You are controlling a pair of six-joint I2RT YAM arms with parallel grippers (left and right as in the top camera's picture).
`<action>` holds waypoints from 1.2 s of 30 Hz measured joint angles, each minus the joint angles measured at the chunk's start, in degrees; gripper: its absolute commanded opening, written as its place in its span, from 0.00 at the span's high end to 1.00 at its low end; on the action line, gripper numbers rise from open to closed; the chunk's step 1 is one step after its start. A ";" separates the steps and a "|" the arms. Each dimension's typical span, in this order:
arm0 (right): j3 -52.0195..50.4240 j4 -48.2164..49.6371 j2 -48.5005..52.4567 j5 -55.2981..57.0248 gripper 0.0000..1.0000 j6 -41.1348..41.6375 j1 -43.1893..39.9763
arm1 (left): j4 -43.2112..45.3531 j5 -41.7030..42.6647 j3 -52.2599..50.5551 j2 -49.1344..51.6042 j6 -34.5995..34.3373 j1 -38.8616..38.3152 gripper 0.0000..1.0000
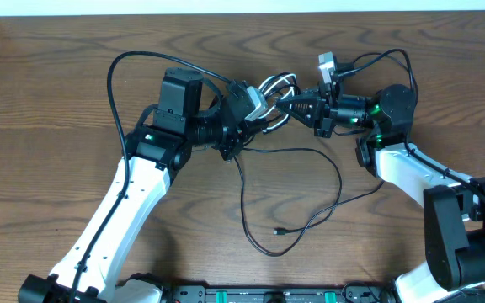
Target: Untangle cables
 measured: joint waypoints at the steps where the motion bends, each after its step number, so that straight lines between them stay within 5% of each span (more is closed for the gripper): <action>1: 0.00 0.00 0.00 0.00 0.99 0.00 -0.02 | 0.00 -0.02 0.00 0.00 0.00 0.00 0.93; 6: 0.00 -0.52 0.00 -0.55 0.99 0.00 -1.05 | -0.02 -1.40 0.00 0.00 0.00 0.00 0.93; 17: 0.02 -14.75 0.04 -8.44 0.99 -0.55 -9.03 | 0.13 -21.49 0.00 0.00 -4.57 -0.17 0.93; 24: 0.15 -33.18 0.04 -8.98 0.94 -6.56 -9.90 | 0.26 -30.36 0.00 0.00 -7.54 -0.22 0.93; 36: 0.70 -66.79 -0.09 0.92 0.99 -25.31 -9.97 | 0.11 -32.33 0.00 0.00 -8.31 0.44 0.92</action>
